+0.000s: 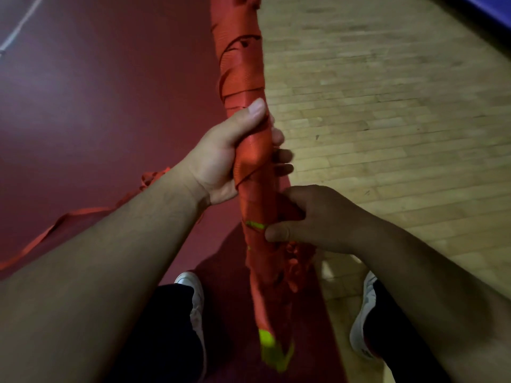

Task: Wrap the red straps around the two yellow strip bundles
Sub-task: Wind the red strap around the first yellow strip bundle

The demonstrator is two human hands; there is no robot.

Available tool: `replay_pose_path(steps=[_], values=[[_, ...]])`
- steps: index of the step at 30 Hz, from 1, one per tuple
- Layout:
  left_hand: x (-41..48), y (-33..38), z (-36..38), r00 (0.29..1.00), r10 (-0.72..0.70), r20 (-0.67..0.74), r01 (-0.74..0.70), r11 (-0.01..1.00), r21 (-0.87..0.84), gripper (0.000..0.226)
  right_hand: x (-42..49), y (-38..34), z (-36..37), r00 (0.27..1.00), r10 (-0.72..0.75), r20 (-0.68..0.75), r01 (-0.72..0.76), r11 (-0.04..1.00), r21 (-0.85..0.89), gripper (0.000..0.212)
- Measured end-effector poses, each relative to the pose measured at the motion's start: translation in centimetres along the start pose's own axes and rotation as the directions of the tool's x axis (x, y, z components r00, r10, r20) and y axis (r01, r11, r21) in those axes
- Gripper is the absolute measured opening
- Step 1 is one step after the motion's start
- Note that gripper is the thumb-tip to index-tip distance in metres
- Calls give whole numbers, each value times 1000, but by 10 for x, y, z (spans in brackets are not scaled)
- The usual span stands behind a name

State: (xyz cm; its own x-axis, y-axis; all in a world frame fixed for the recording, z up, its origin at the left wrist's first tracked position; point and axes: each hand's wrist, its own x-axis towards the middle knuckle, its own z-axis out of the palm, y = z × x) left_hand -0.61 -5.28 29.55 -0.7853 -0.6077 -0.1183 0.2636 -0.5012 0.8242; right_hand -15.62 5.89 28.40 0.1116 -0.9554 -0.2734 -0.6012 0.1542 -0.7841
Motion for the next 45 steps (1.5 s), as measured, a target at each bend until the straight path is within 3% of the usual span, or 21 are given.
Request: replay_pose_path(steps=[1,4,8,9,11,15,19,21,24,26,31,34,38,41,45], values=[[0,1,0,999,-7,-46,6,1000,-22,23,0,2,-3,1000,9,10,-9,998,-64,60],[2,1,2,991,-26,-134,26,1000,-7,25,-4,3,-9,1000,4,27,1,987,-160,67],[6,-6,10,971,68,-228,-7,967,256,23,-8,-3,2,1000,26,1,-25,984,-179,64],[7,-8,11,970,52,-237,8,970,244,19,-7,-3,7,999,38,-16,-41,979,-199,61],[6,-8,9,965,-20,-262,57,989,134,34,-5,-2,12,998,32,-61,-46,969,-242,52],[-1,-3,3,992,-30,-122,45,991,126,28,-7,-3,6,993,7,-117,-5,1000,14,38],[-2,-8,5,995,-65,-80,85,960,269,51,-6,-4,1,981,-25,-195,40,996,78,37],[-3,-8,8,998,11,-66,11,945,326,17,-5,-3,-5,990,-9,-139,27,991,128,40],[-3,-3,12,992,104,-70,-75,938,338,25,-10,-2,-18,999,-43,11,38,953,301,48],[-3,3,12,992,94,-80,-68,958,279,23,-12,2,-24,1000,6,30,-17,922,387,38],[-8,9,2,989,-85,-117,110,967,229,37,-8,11,-19,975,23,223,-40,997,71,7],[-13,8,-4,977,-145,-155,176,961,213,32,-8,15,-19,981,14,194,-14,1000,-5,15],[-20,13,-9,975,-141,-170,181,952,245,38,-7,14,-21,989,21,145,-23,1000,17,19],[-21,14,-20,954,-44,-295,158,913,376,24,-5,13,-15,981,50,185,-42,998,-47,20],[-17,9,-29,893,72,-444,126,908,400,24,1,11,9,999,-12,46,14,999,-30,18]])
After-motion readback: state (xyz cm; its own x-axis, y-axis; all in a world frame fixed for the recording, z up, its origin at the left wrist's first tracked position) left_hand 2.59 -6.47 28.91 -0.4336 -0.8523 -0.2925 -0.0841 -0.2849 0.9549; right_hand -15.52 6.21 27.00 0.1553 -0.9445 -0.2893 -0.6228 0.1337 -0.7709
